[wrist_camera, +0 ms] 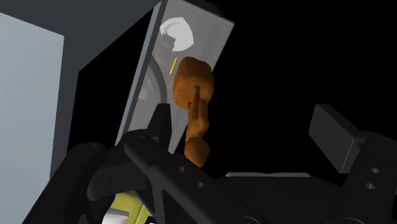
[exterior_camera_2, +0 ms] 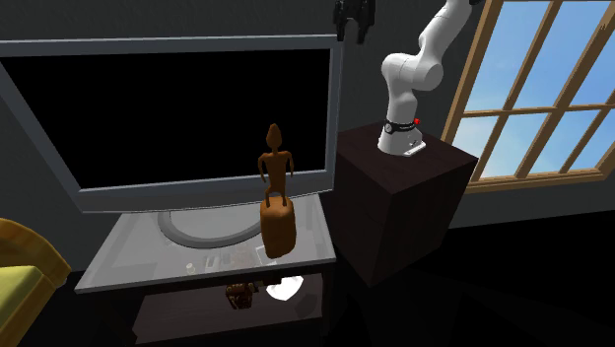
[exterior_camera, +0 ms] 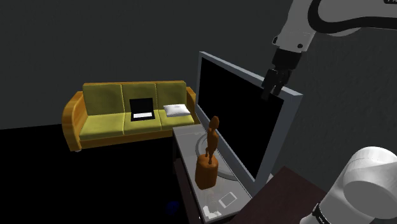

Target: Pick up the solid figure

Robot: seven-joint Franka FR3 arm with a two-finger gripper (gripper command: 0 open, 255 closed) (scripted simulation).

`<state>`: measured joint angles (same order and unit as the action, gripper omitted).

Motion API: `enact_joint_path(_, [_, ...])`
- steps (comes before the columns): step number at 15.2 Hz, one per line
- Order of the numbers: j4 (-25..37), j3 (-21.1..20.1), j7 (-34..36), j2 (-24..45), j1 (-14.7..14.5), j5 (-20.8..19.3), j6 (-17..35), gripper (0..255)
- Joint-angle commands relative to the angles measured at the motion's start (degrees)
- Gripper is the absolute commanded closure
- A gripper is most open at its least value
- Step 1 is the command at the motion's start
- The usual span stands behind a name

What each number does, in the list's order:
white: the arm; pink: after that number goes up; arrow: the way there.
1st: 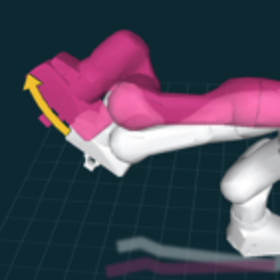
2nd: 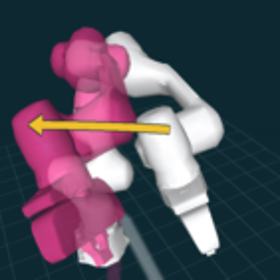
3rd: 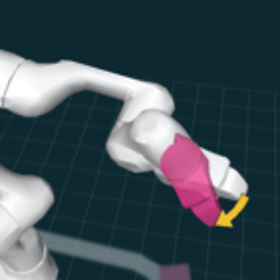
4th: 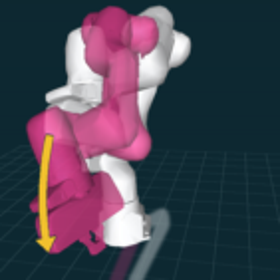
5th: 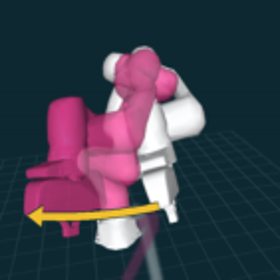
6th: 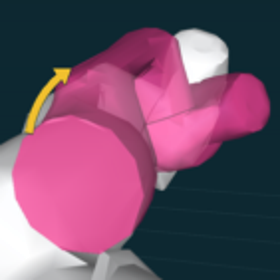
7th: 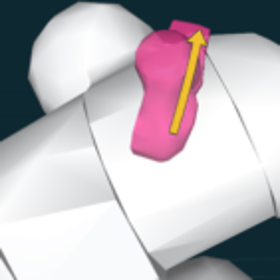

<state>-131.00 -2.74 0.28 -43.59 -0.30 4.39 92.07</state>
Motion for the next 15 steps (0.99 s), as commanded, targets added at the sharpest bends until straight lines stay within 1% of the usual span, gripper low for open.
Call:
enact_joint_path(1, [0.00, 0.00, 0.00, 0.00, 0.00, 0.00, 0.00, 0])
enact_joint_path(8, [2.74, -1.92, 4.36, 14.74, 1.51, 0.04, 7.91, 0])
enact_joint_path(15, [8.67, -3.06, 8.89, 30.52, 2.79, -0.82, 13.61, 0])
